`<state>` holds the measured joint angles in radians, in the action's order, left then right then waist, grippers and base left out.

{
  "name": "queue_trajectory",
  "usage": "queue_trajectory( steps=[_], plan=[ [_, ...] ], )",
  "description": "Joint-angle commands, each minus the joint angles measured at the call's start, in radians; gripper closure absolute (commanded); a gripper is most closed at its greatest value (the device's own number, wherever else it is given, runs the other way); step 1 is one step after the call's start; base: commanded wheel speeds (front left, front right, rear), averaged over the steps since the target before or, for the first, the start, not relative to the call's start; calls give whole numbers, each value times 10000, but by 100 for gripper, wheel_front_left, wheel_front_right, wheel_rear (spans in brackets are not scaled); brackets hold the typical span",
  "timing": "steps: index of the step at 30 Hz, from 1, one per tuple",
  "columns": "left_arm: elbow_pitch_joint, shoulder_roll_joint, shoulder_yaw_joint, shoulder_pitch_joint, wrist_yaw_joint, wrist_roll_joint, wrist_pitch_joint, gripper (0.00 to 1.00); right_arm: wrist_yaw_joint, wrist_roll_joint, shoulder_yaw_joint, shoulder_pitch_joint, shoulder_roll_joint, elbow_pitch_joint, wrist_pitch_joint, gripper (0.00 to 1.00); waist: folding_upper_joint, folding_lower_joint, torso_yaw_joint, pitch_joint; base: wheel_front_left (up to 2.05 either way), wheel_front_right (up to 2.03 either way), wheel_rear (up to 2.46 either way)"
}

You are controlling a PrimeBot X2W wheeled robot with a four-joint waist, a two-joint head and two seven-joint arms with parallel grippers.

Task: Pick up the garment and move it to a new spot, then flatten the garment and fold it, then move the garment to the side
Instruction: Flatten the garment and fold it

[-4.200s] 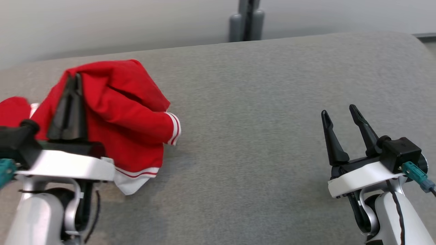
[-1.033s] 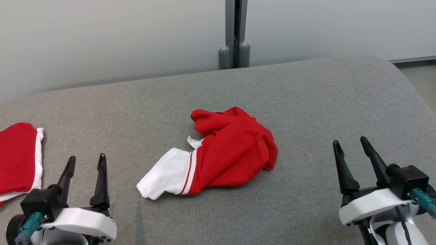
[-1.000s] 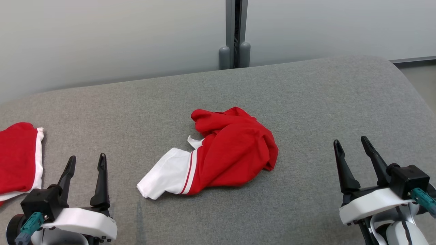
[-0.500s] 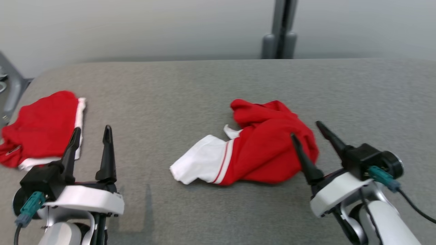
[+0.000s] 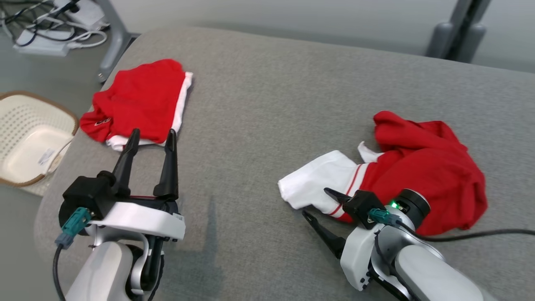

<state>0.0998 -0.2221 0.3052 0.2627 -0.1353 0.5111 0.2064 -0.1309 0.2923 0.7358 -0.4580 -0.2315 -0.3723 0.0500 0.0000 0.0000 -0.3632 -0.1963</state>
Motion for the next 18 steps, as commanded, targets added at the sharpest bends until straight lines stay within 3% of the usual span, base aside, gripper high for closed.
queue_trajectory(
  steps=[1, 6, 7, 8, 9, 10, 18],
  plan=[
    [88, 41, 10, 237, 63, 30, 72, 0, 3, 52, 132, -170, -168, -157, 139, 0, 0, 0, -369, -317, 0, 0, 0],
    [629, 266, 103, 473, 293, 104, 251, 0, 3, 52, 891, -780, -457, -957, 771, 0, 0, 0, -498, -508, 0, 0, 0],
    [716, 304, 120, 511, 318, 102, 283, 0, 4, 7, 976, -938, -463, -1087, 870, 43, 0, 0, -483, -540, 0, 0, 0],
    [811, 312, 115, 554, 370, 97, 316, 0, 4, -66, 1031, -1050, -486, -1228, 991, 62, 0, 0, -455, -566, 0, 0, 0],
    [902, 298, 91, 581, 394, 91, 334, 0, 6, -138, 1087, -1149, -502, -1339, 1062, 96, 0, 0, -410, -583, 0, 0, 0],
    [979, 307, 77, 617, 402, 91, 351, 0, 6, -49, 1099, -1222, -439, -1365, 1045, 100, 0, 0, -360, -597, 0, 0, 0],
    [1309, 225, -69, 726, 527, 0, 482, 0, 4, 229, 803, -2189, -4, -487, 166, 100, 0, 0, 306, -407, 0, 0, 0]
  ],
)
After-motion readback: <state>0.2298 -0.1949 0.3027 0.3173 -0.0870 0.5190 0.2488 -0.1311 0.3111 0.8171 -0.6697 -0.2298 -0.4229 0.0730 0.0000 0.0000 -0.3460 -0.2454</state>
